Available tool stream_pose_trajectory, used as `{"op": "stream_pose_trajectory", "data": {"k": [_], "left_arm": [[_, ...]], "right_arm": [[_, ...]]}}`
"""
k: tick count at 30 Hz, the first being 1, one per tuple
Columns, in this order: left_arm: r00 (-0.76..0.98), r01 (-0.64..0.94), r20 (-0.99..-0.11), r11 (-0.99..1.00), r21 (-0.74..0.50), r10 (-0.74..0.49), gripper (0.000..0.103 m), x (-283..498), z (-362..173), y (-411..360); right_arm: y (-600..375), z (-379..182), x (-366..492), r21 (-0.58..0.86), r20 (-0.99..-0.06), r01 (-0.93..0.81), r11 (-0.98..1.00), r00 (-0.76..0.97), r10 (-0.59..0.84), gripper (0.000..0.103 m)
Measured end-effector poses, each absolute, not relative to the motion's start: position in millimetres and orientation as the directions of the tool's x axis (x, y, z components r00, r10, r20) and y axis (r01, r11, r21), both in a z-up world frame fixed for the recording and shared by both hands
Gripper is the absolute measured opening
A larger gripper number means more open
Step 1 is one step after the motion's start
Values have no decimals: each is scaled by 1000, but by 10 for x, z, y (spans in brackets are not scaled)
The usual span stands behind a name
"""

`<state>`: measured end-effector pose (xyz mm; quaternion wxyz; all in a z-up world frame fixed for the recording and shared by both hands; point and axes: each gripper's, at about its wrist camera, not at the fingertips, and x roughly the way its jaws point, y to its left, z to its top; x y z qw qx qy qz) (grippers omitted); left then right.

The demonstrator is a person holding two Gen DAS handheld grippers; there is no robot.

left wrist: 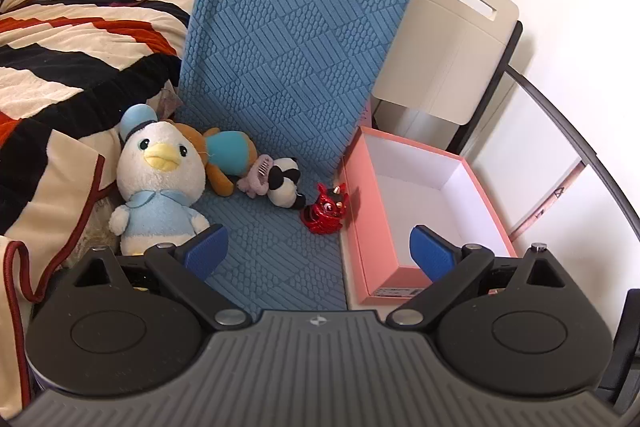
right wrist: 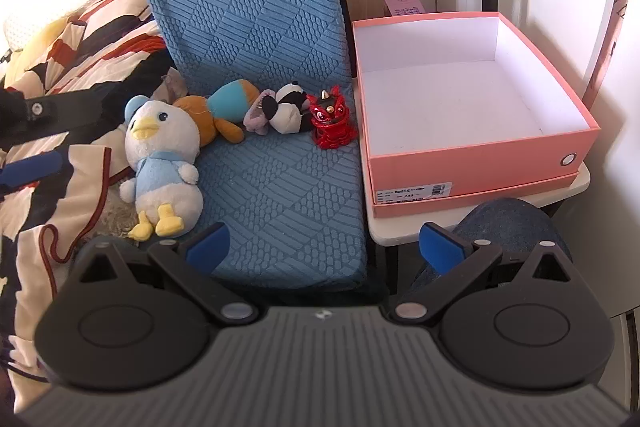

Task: Organize objects

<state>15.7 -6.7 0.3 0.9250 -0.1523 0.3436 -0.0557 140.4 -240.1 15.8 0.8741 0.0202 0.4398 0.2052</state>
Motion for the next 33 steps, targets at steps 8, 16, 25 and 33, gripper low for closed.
{"op": "stream_pose_trajectory", "data": {"k": [8, 16, 25, 33], "left_arm": [[721, -42, -668, 951, -305, -183, 99, 171, -120, 14], [722, -47, -670, 954, -295, -171, 99, 203, -178, 46], [725, -59, -671, 957, -285, -156, 99, 177, -185, 105], [736, -90, -665, 956, -278, -124, 99, 147, -188, 163]], "right_arm": [[-2434, 158, 1467, 212, -753, -342, 915, 540, 376, 103], [-2458, 95, 1504, 223, -765, -335, 915, 522, 377, 103], [-2448, 94, 1495, 227, -767, -337, 914, 516, 381, 103], [-2409, 92, 1513, 246, -771, -356, 902, 492, 405, 103]]}}
